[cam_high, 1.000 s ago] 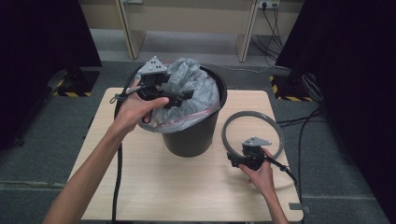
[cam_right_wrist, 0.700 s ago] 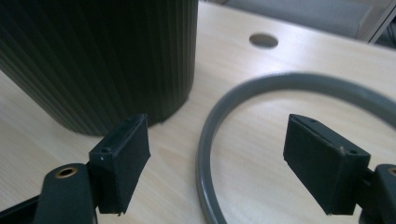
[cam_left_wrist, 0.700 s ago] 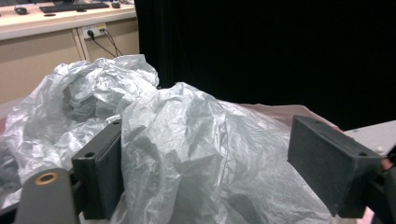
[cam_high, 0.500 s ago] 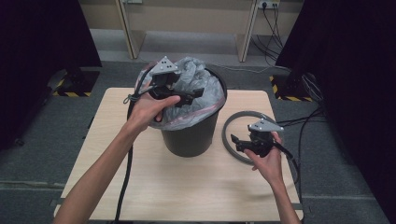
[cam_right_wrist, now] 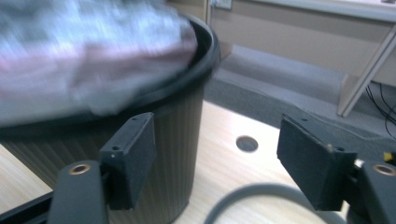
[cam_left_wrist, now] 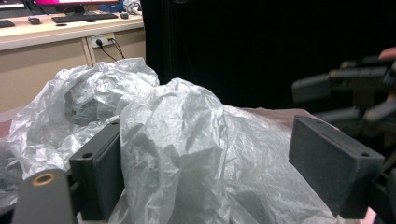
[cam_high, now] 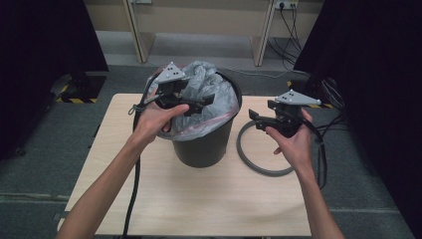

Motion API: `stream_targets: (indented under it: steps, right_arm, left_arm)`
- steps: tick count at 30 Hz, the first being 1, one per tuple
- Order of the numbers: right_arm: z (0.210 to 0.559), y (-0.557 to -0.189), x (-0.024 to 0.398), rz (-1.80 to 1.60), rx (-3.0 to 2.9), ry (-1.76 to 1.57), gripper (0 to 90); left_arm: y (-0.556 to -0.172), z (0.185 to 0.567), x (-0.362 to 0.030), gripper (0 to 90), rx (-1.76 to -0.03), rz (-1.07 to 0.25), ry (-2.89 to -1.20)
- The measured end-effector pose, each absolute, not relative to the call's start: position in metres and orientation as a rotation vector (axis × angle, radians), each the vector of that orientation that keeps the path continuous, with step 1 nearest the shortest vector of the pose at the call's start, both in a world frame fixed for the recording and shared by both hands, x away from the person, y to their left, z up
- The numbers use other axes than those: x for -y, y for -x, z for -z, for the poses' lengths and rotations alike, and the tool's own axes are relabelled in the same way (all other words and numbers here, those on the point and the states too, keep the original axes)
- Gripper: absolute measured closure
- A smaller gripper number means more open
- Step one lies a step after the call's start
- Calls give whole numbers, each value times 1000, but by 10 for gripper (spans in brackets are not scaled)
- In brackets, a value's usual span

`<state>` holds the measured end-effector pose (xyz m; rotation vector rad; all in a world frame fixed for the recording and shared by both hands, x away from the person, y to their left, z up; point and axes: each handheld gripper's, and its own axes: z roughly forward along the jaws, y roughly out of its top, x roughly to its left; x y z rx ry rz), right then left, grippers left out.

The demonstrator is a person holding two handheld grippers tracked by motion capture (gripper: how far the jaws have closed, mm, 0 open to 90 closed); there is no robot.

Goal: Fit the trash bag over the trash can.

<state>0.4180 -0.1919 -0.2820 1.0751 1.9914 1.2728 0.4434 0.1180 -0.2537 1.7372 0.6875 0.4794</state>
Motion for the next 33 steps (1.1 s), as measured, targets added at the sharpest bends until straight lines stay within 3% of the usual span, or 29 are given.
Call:
stream_targets:
  steps: [17,25,33]
  right_arm:
    - [239,-426,155,-1379,-2019,-1025,342]
    - [259,-428,150,-1254,-2151,-969,591]
    - [273,-431,160,-1232,-2156,-979,671]
  left_arm:
    - [-443,255,-111,153,-680,-486,-1735]
    - [-440,255,-120,151,-669,-448,-1713]
    - [-430,257,-158,149,-663,-393,-1680]
